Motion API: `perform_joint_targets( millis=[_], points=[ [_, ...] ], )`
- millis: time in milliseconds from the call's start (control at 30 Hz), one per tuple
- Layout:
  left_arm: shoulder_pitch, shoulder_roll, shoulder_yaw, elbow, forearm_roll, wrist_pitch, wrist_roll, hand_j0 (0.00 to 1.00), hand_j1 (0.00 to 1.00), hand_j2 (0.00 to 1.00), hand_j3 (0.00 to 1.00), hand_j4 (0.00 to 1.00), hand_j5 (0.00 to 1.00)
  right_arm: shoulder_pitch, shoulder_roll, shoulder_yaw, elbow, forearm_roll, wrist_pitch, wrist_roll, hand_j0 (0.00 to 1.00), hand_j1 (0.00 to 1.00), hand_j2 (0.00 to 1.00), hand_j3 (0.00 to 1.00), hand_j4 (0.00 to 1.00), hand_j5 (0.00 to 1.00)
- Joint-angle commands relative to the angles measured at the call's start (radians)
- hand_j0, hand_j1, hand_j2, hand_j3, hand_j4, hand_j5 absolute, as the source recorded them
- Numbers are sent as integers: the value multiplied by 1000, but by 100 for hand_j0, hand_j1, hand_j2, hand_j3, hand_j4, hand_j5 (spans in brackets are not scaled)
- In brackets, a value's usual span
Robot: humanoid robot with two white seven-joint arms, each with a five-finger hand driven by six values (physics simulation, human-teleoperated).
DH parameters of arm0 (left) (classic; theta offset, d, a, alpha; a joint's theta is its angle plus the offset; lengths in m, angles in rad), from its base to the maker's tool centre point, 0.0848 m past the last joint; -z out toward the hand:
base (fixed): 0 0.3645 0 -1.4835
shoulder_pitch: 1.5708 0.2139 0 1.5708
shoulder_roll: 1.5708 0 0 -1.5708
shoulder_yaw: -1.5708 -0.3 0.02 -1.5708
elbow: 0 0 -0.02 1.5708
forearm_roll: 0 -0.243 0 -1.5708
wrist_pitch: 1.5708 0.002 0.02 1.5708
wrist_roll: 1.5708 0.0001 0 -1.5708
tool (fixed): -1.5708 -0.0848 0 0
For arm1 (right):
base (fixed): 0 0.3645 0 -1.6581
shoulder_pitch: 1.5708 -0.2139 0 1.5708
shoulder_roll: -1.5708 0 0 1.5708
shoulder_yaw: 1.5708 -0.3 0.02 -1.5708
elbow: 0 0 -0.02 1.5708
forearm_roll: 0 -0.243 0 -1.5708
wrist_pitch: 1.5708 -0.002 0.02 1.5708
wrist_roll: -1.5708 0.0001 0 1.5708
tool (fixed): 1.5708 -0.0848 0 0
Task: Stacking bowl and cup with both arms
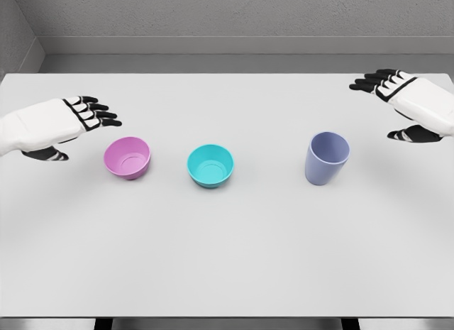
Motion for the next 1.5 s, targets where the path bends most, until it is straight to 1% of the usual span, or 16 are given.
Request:
perform_joint_targets(
  millis=[0, 100, 200, 267, 300, 367, 400, 467, 567, 667, 733, 867, 933, 1167, 1400, 1467],
  points=[
    [0, -8, 1, 5, 1, 2, -2, 100, 100, 100, 100, 100, 100, 0, -5, 0, -2, -5, -5, -2, 100, 100, 100, 100, 100, 100],
    [6, -7, -7, 5, 9, 2, -2, 100, 100, 100, 100, 100, 100, 0, -14, 0, -14, -5, -7, 1, 100, 100, 100, 100, 100, 100],
    [-9, 18, -87, 5, 75, 2, -39, 100, 100, 100, 100, 100, 100, -2, -20, 0, -16, -5, -4, 1, 100, 100, 100, 100, 100, 100],
    [-83, 19, -165, 5, 146, 2, -135, 100, 100, 100, 100, 100, 100, -8, -20, 2, -29, -5, -5, 3, 100, 100, 100, 100, 100, 100],
    [-146, 21, -232, 5, 173, 2, -173, 100, 100, 100, 100, 100, 100, -9, -20, 6, -37, -4, -7, 6, 100, 100, 100, 100, 100, 100],
    [-218, 22, -304, 5, 231, 2, -173, 100, 100, 100, 100, 100, 100, -37, -19, 9, -40, -5, -17, 143, 100, 100, 100, 100, 100, 100],
    [-235, 24, -306, 5, 239, 2, -173, 100, 100, 100, 100, 100, 100, -51, -17, 9, -40, -7, -17, 199, 100, 100, 100, 100, 100, 100],
    [-255, 22, -309, 6, 251, 2, -173, 100, 100, 100, 100, 100, 100, -55, -14, 9, -42, -7, -27, 204, 100, 100, 100, 100, 100, 100],
    [-359, 25, -442, 40, 308, 2, -173, 100, 100, 100, 100, 100, 100, -54, -11, 12, -42, -8, -65, 248, 100, 100, 100, 100, 100, 100],
    [-433, 39, -530, 80, 337, 2, -173, 100, 100, 100, 100, 100, 100, -60, -5, 11, -43, -60, -88, 302, 100, 100, 100, 100, 100, 100],
    [-494, 38, -588, 123, 360, 2, -173, 100, 100, 100, 100, 100, 100, -60, 1, 12, -42, -125, -86, 302, 100, 100, 100, 100, 100, 100],
    [-569, -34, -696, 256, 359, 2, -173, 100, 100, 100, 100, 100, 100, -58, -2, 34, -40, -180, -82, 303, 100, 100, 100, 100, 100, 100],
    [-591, -37, -737, 276, 359, 2, -173, 100, 100, 100, 100, 100, 100, -58, -5, 35, -40, -195, -80, 302, 100, 100, 100, 100, 100, 100],
    [-655, -44, -801, 276, 356, 2, -173, 100, 100, 100, 100, 100, 100, -58, -3, 52, -42, -261, -80, 303, 100, 100, 100, 100, 100, 100],
    [-680, -50, -851, 274, 354, 2, -173, 100, 100, 100, 100, 100, 100, -60, 1, 72, -42, -270, -79, 305, 100, 100, 100, 100, 100, 100],
    [-680, -54, -852, 274, 354, 2, -173, 100, 100, 100, 100, 100, 100, -63, 1, 72, -42, -270, -79, 354, 100, 100, 100, 100, 100, 100]
  ],
)
